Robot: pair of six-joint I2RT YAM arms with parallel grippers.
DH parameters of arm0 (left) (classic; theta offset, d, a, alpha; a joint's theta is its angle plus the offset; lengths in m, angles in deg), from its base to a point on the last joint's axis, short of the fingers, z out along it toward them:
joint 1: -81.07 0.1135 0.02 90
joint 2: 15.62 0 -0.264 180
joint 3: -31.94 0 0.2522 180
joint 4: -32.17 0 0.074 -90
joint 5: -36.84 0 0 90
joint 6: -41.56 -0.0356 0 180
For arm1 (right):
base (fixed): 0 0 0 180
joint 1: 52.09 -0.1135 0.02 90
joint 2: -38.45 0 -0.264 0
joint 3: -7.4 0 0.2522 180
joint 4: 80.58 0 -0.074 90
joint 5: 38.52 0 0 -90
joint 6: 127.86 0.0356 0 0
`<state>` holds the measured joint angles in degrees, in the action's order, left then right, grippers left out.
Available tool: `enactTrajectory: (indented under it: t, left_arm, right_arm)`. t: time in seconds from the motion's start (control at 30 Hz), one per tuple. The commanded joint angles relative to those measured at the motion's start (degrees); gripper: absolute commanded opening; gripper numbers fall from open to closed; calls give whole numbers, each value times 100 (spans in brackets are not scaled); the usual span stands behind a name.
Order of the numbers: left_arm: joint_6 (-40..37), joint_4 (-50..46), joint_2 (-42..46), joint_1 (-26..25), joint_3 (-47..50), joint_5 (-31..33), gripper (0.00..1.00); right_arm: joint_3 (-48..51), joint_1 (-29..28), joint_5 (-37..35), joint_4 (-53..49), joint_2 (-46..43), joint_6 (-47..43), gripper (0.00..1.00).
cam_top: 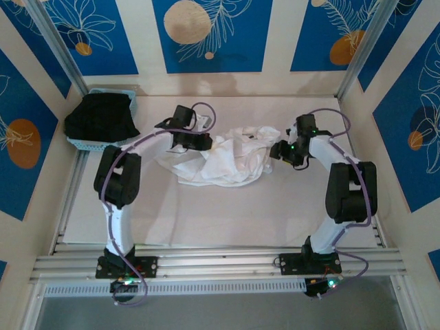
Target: Fold the inside-out t-shirt
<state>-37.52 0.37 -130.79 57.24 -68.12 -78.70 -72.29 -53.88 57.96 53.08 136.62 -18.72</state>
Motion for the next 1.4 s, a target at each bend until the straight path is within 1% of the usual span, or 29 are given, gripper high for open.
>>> enactTrajectory:
  t: [0.0,0.1,0.17,0.27,0.33,0.43,0.5,0.67,0.73,0.83,1.03,1.1,1.23,1.3,1.37]
  left_arm:
    - [116,137,250,54,26,-135,0]
    - [121,105,302,54,10,-95,0]
    - [121,97,360,63,17,-64,0]
    - [141,100,479,89,13,-47,0]
    - [172,99,585,126,8,-15,0]
    - [254,96,791,221,-21,62,0]
    - [329,75,1023,345,-61,121,0]
    - [695,89,2005,893,-229,475,0]
    - [762,76,2501,1066,-419,753,0]
    - [716,25,3083,1142,-806,1151,0]
    - [551,-136,4090,1141,-1714,1639,0]
    - [482,-94,4493,1144,-1860,1802,0]
    - [360,159,5331,1142,-1789,2036,0]
    - [373,201,5610,1138,-1664,1997,0]
    - [436,231,5774,1138,-1462,1896,0]
  right_arm:
    - [-70,-28,662,323,318,232,55]
    - [-238,-22,726,442,661,251,49]
    - [-407,-8,808,447,911,232,38]
    - [-629,32,731,393,1190,238,22]
    - [-605,87,842,507,1199,271,12]
    - [-590,230,898,524,1000,267,1]
    - [-483,377,810,587,524,281,0]
    - [-333,686,751,797,-1389,311,0]
    - [-546,697,716,798,-2142,248,0]
    - [-1062,680,620,724,-2969,194,0]
    - [-2258,662,494,545,-3996,42,0]
    - [-2603,661,428,495,-4277,-47,0]
    - [-3072,653,237,503,-4761,-253,0]
    - [-3143,653,161,565,-4976,-381,0]
    - [-3013,653,161,851,-5217,-488,0]
